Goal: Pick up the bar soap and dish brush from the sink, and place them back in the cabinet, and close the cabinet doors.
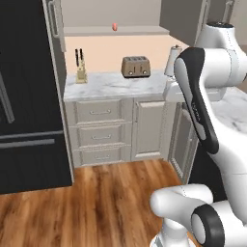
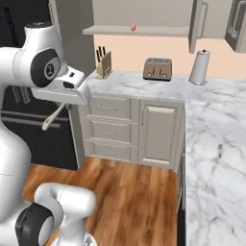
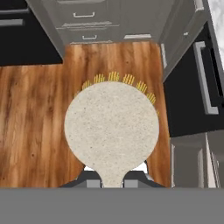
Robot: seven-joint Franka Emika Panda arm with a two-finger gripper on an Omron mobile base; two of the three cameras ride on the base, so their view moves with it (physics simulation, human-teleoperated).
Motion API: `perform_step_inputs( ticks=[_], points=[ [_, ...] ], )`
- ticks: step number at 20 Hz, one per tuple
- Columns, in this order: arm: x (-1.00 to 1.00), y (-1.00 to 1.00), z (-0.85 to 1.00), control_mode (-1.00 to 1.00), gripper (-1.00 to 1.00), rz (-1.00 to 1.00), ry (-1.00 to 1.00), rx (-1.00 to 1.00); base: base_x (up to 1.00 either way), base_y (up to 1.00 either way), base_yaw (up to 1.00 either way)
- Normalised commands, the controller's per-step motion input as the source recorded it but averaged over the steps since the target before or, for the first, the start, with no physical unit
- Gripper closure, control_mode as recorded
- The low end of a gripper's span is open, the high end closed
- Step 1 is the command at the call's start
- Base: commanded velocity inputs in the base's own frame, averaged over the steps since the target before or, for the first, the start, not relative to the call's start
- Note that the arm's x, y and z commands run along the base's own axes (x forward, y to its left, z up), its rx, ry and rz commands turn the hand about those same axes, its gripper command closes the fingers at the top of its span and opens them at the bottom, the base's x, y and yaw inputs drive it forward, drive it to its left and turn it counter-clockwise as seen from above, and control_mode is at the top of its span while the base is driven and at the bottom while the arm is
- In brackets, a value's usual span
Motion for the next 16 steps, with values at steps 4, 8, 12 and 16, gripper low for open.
perform_step_inputs(
  ticks=[4,8,12,16],
  points=[
    [0.0,0.0,0.0,1.0,1.0,0.0,0.0,0.0,0.69,-0.21,0.0],
    [0.0,0.0,0.0,1.0,1.0,0.0,0.0,0.0,0.86,-0.13,0.0],
    [0.0,0.0,0.0,1.0,1.0,0.0,0.0,0.0,0.85,-0.17,0.0],
    [0.0,0.0,0.0,1.0,1.0,0.0,0.0,0.0,0.77,-0.25,0.0]
  ],
)
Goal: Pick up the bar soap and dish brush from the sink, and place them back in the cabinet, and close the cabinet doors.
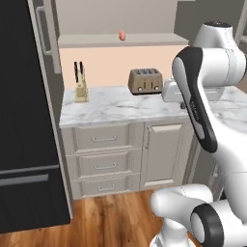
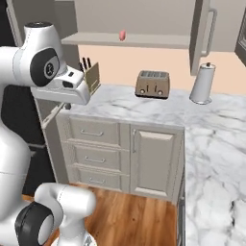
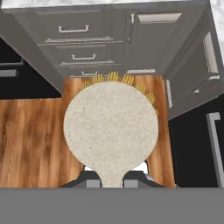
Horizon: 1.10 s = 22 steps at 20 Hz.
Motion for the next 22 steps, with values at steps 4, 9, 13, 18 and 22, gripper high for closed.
perform_step_inputs(
  ticks=[4,9,13,18,22],
  points=[
    [0.0,0.0,0.0,1.0,1.0,0.0,0.0,0.0,0.68,-0.28,0.0],
    [0.0,0.0,0.0,1.0,1.0,0.0,0.0,0.0,0.66,-0.26,0.0],
    [0.0,0.0,0.0,1.0,1.0,0.0,0.0,0.0,0.58,-0.29,0.0],
    [0.0,0.0,0.0,1.0,1.0,0.0,0.0,0.0,0.41,-0.36,-0.02],
    [0.0,0.0,0.0,1.0,1.0,0.0,0.0,0.0,0.28,-0.38,-0.04]
  ],
)
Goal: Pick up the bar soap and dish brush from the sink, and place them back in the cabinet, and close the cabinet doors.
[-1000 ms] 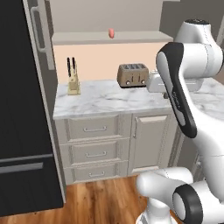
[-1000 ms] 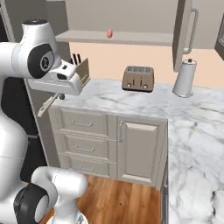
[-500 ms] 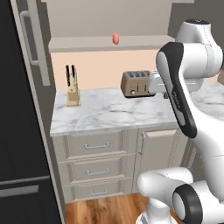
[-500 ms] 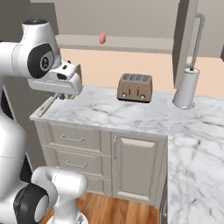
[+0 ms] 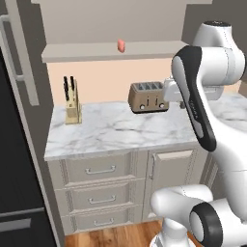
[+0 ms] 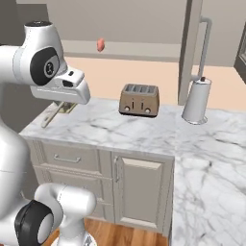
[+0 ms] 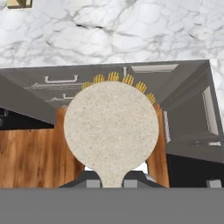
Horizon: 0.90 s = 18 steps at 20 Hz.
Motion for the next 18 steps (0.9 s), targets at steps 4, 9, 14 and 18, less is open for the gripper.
perform_step_inputs(
  ticks=[4,9,14,18],
  points=[
    [0.0,0.0,0.0,1.0,1.0,0.0,0.0,0.0,0.34,-0.29,-0.03],
    [0.0,0.0,0.0,1.0,1.0,0.0,0.0,0.0,0.43,-0.04,-0.01],
    [0.0,0.0,0.0,1.0,1.0,0.0,0.0,0.0,0.4,0.0,-0.01],
    [0.0,0.0,0.0,1.0,1.0,0.0,0.0,0.0,0.33,0.0,-0.04]
  ],
)
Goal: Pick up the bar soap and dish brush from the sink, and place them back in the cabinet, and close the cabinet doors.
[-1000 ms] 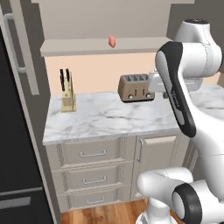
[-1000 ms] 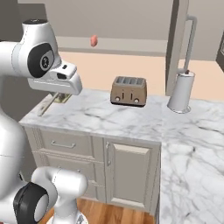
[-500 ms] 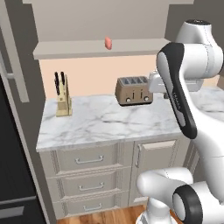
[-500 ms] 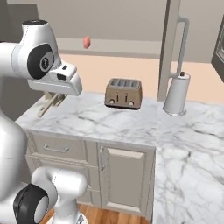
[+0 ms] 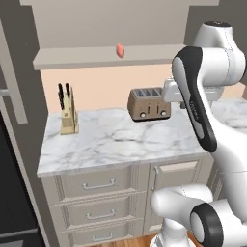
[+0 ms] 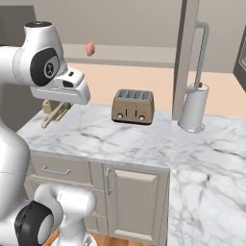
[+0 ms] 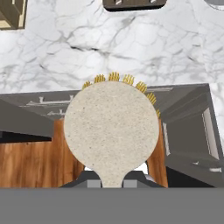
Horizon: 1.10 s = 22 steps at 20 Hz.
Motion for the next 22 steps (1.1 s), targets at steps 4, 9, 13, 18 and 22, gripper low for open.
perform_step_inputs(
  ticks=[4,9,13,18,22],
  points=[
    [0.0,0.0,0.0,1.0,1.0,0.0,0.0,0.0,0.32,0.0,-0.04],
    [0.0,0.0,0.0,1.0,1.0,0.0,0.0,0.0,0.2,0.11,-0.02],
    [0.0,0.0,0.0,1.0,1.0,0.0,0.0,0.0,0.26,0.11,-0.01],
    [0.0,0.0,0.0,1.0,1.0,0.0,0.0,0.0,0.39,0.13,-0.03],
    [0.0,0.0,0.0,1.0,1.0,0.0,0.0,0.0,0.41,0.05,-0.03]
  ],
)
